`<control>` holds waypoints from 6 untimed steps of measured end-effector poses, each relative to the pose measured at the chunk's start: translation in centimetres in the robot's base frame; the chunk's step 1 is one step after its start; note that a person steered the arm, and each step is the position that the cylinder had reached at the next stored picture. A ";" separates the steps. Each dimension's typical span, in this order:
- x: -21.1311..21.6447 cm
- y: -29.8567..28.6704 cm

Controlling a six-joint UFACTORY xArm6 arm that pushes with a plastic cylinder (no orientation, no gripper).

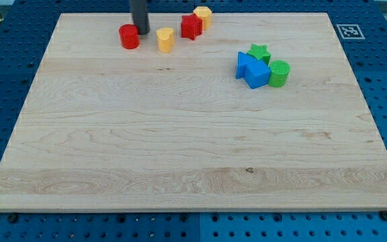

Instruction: Push the red circle towards the heart

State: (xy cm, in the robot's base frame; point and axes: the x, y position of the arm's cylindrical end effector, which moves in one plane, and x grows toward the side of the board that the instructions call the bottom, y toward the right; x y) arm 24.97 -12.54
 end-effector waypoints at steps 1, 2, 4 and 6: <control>3.1 1.8; 7.5 8.4; 9.5 7.3; 7.0 -4.9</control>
